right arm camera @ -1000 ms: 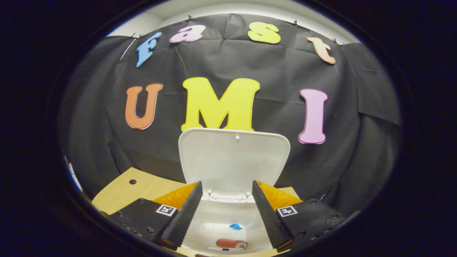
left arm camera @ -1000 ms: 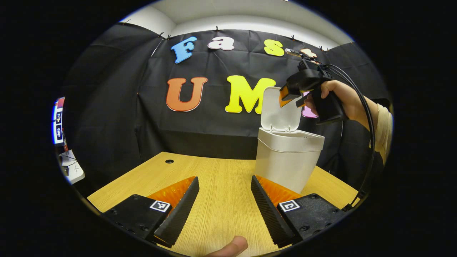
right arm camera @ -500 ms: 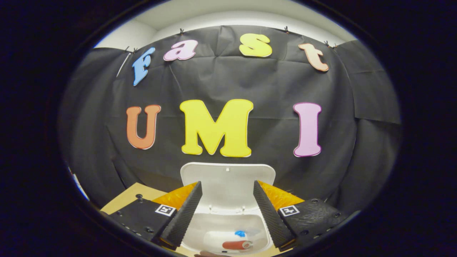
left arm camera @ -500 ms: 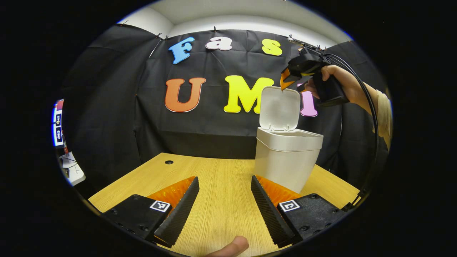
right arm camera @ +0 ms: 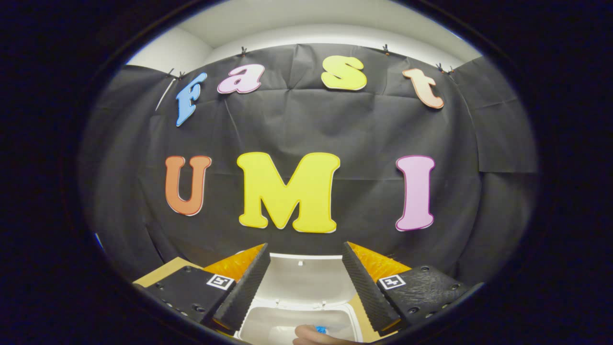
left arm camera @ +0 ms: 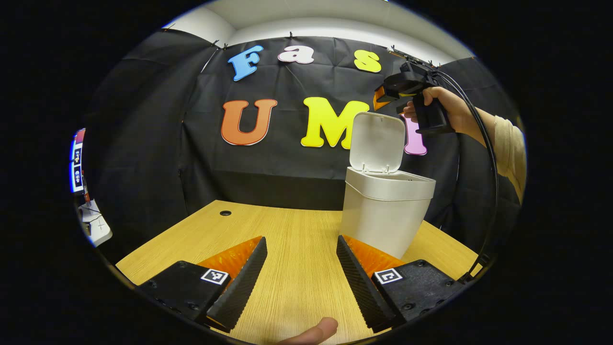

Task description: Press the lid of the desktop garbage bin to open it, pick up the crumpled paper on the desktop and throw it into the bin, then pick up the pop can on the desktop and drop it into the bin, and finally close the garbage bin lid.

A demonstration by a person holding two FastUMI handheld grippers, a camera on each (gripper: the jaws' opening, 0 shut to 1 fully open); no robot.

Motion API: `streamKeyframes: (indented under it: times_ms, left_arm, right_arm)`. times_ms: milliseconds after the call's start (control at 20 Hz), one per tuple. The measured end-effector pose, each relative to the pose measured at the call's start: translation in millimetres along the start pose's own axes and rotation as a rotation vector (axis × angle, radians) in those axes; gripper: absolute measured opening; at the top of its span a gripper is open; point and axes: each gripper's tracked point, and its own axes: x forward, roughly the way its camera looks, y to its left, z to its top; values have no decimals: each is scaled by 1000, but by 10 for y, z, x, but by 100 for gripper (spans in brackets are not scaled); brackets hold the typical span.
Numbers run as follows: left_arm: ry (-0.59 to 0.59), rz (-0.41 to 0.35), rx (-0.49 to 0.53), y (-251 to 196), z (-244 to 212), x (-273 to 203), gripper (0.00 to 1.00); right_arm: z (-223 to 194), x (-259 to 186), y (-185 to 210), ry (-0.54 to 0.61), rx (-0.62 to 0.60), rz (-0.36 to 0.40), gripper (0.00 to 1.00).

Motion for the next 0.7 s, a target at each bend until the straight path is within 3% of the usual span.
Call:
streamKeyframes:
  times_ms: [450, 700]
  left_arm:
    - [25, 0, 9, -27, -78, 93, 95]
    - [-10, -8, 46, -64, -10, 36, 95]
  right_arm:
    - [-79, 451, 82, 58, -45, -10, 94]
    - [-156, 507, 2, 101, 39, -6, 96]
